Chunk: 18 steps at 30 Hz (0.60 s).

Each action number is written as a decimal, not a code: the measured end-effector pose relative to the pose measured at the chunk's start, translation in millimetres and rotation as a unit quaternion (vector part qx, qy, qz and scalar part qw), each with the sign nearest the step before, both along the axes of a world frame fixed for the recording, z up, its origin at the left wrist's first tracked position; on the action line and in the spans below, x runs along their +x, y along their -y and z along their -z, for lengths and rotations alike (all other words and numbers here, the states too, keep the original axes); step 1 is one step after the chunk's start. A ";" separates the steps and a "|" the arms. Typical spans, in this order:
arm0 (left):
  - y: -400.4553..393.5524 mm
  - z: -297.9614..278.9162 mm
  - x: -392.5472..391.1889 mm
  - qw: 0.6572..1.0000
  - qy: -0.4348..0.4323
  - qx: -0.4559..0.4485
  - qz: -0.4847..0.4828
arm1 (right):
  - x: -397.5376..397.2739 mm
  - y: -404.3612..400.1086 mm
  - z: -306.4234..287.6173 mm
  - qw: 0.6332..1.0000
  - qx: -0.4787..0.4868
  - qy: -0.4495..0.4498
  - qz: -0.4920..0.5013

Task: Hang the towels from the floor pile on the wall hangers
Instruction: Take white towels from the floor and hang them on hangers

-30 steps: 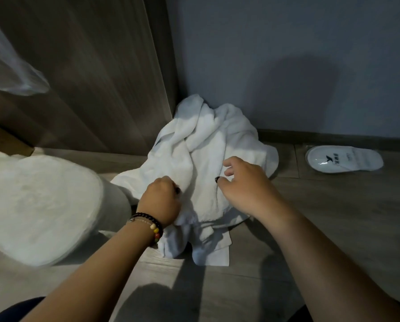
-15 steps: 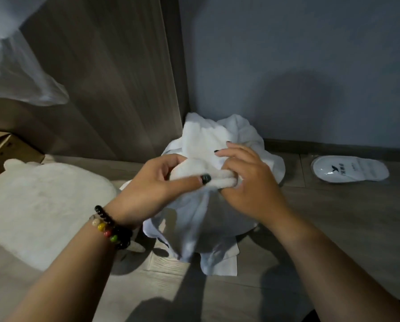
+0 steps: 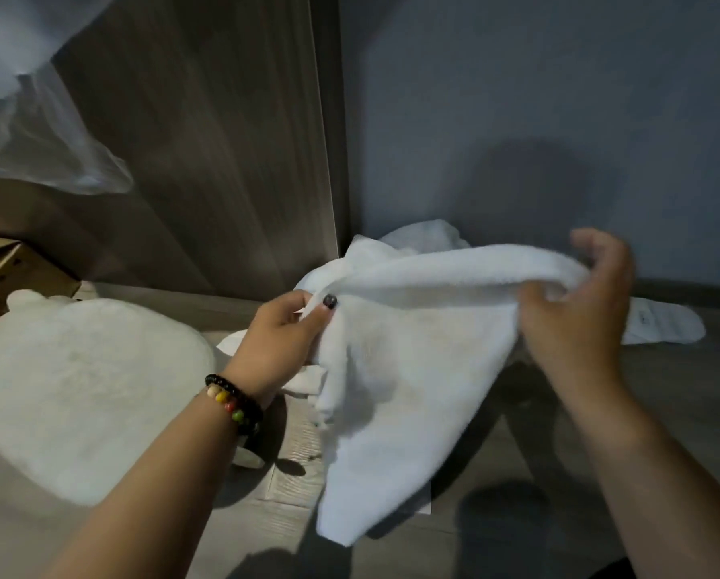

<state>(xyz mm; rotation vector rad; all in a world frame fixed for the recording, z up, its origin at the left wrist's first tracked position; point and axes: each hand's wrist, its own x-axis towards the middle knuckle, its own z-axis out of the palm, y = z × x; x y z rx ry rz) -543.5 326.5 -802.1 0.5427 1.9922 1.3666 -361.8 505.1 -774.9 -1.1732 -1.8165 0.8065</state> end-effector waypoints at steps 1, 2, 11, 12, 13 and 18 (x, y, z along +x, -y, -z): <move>-5.3 -2.7 3.7 0.996 0.083 0.039 -0.021 | -3.1 9.9 5.1 0.996 0.059 0.038 -0.049; -9.7 -6.1 6.7 0.986 0.153 0.069 -0.024 | -7.6 23.2 8.6 0.986 0.104 0.060 -0.120; -35.4 -4.7 16.8 0.960 0.243 0.139 -0.010 | -23.8 53.9 11.8 0.945 -0.103 0.034 -0.310; -35.3 -0.7 13.6 0.960 0.246 0.134 -0.017 | -22.0 46.5 11.7 0.958 -0.101 0.031 -0.266; -34.4 5.3 9.4 0.966 0.230 0.117 -0.026 | -19.8 38.9 11.4 0.970 -0.105 0.022 -0.220; -31.7 68.1 -7.9 0.995 0.001 -0.044 -0.087 | -7.4 13.9 -6.1 0.972 -0.203 -0.113 -0.041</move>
